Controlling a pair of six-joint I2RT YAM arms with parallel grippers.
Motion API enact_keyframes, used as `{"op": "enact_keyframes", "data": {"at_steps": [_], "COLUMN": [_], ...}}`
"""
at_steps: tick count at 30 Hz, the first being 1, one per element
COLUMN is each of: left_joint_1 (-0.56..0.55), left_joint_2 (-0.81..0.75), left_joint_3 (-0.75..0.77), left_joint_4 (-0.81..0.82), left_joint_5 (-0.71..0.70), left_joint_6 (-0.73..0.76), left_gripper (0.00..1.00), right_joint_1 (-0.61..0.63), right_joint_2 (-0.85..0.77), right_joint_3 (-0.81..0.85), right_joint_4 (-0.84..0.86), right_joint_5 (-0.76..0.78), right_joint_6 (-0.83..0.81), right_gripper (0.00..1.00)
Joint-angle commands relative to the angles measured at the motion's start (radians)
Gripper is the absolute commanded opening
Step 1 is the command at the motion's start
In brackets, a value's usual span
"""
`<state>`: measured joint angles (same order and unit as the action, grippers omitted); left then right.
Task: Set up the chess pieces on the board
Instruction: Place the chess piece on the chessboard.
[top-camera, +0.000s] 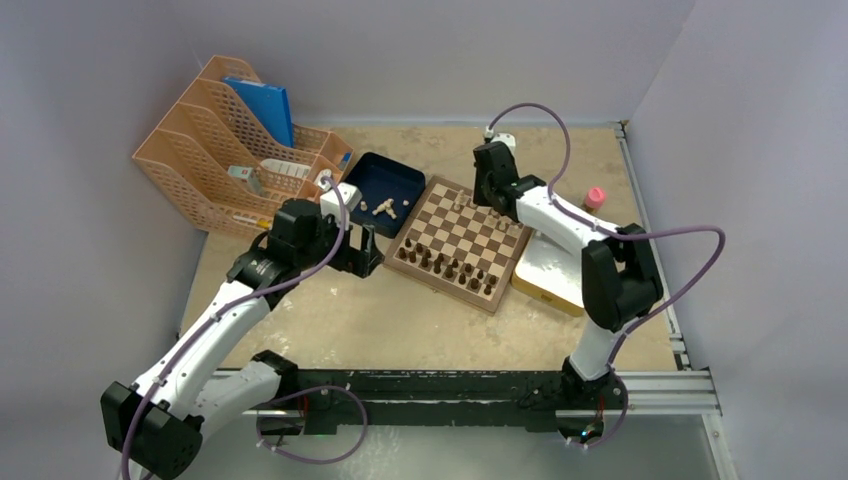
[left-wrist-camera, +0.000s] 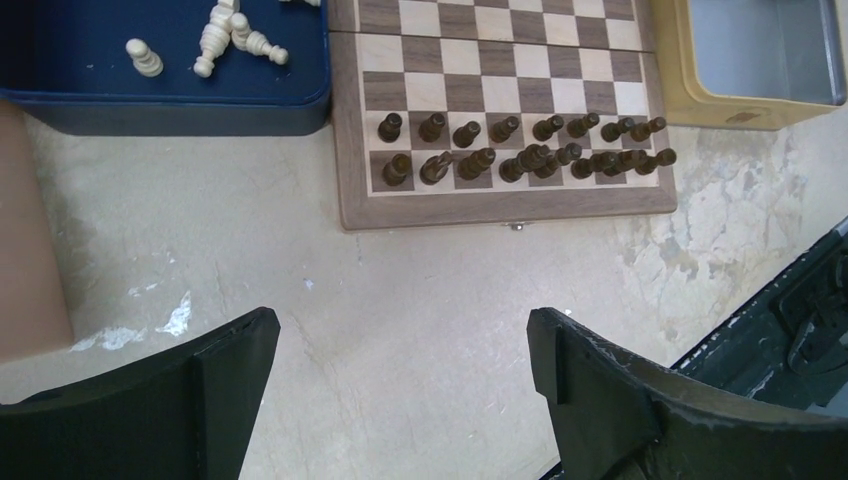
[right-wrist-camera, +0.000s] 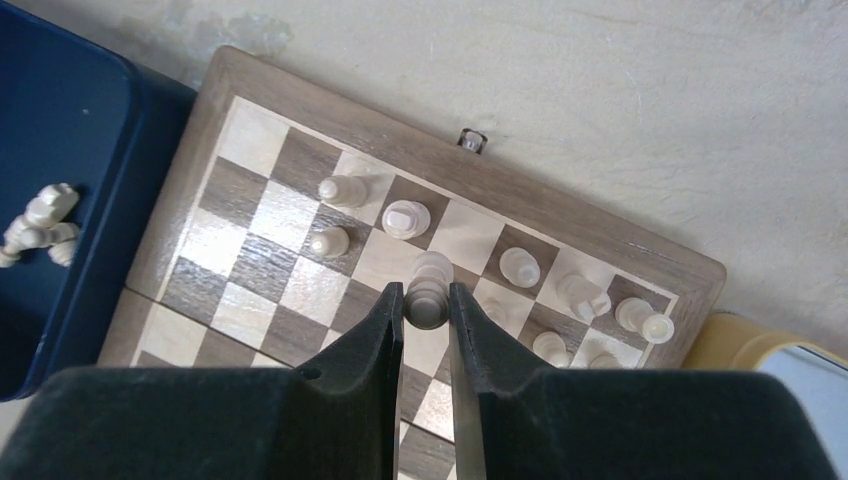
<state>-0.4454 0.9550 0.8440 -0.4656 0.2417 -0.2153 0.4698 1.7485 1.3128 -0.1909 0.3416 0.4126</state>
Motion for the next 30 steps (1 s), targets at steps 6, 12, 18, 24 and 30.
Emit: {"op": "enact_keyframes", "data": {"at_steps": [6,12,18,24,30], "left_joint_1": [0.001,0.001,0.001,0.001,-0.001], "left_joint_2": [-0.054,-0.045,-0.048,-0.050,-0.050], "left_joint_3": [-0.038,-0.035,-0.036,-0.037,-0.036], "left_joint_4": [0.041,0.039,0.038,0.037,0.037], "left_joint_5": [-0.049,-0.044,-0.041,-0.047,-0.047], "left_joint_6": [0.023,0.027,0.030,0.028,0.028], "left_gripper": [0.96,0.94,0.94,0.93,0.93], "right_joint_1": [-0.020,-0.034,-0.042,-0.046,-0.048], "right_joint_2": [0.040,0.054,0.078,0.097,0.111], "right_joint_3": [0.050,0.041,0.053,0.059,0.067], "right_joint_4": [0.011,0.038,0.041,0.042,0.037], "right_joint_5": [0.014,0.000,-0.008,-0.019,-0.011], "right_joint_6": [0.021,0.025,0.022,0.019,0.020], "right_gripper": [0.18,0.18,0.18,0.19,0.20]}}
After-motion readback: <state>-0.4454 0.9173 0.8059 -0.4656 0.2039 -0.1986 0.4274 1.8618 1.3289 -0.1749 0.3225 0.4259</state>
